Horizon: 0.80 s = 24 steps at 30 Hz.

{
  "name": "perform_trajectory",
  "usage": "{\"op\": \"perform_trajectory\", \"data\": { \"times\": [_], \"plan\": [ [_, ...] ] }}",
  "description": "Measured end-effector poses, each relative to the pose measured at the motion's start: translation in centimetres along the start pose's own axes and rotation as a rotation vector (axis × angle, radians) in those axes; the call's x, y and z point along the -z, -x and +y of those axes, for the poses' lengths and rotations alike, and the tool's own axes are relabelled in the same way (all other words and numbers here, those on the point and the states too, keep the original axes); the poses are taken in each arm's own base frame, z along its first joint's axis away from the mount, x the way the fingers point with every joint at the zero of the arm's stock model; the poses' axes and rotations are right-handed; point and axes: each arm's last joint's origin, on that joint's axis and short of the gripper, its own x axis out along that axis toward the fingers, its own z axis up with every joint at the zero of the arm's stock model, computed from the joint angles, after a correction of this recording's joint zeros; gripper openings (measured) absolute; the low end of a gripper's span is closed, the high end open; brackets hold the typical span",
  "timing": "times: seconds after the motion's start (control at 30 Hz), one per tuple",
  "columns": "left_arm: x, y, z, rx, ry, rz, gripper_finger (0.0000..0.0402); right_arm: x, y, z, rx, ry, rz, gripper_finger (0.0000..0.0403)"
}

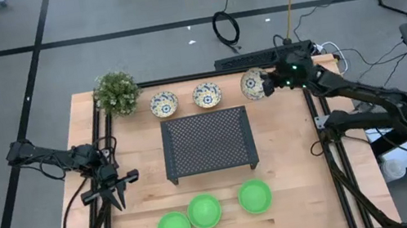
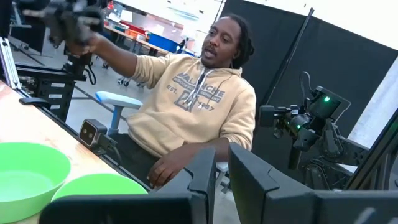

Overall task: Pick & Place Mini bowls
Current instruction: Put the right white patterned bowl on the shelf

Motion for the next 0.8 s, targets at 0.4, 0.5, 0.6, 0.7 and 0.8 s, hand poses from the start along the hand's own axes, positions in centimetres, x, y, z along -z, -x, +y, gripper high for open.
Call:
{"op": "perform_trajectory", "data": {
  "times": [0.4, 0.5, 0.6, 0.7, 0.8],
  "plan": [
    [0.0, 0.0, 0.0, 0.000, -0.001, 0.000, 0.0047, -4.5, 6.2, 8.8, -0.626, 0.014, -0.161, 0.0005],
    [0.0, 0.0, 0.0, 0.000, 0.000, 0.000, 0.0047, -5.6, 6.8, 11.5, -0.607, 0.079, -0.094, 0.0005],
    [0.0, 0.0, 0.0, 0.000, 0.000, 0.000, 0.0047, -6.9, 7.3, 14.2, -0.548, 0.152, -0.008, 0.0005],
    [0.0, 0.0, 0.0, 0.000, 0.000, 0.000, 0.0047, -8.0, 7.1, 16.4, -0.466, 0.222, 0.124, 0.0004],
    [0.0, 0.0, 0.0, 0.000, 0.000, 0.000, 0.0047, -8.6, 6.3, 17.9, -0.402, 0.270, 0.281, 0.0004]
  ]
}}
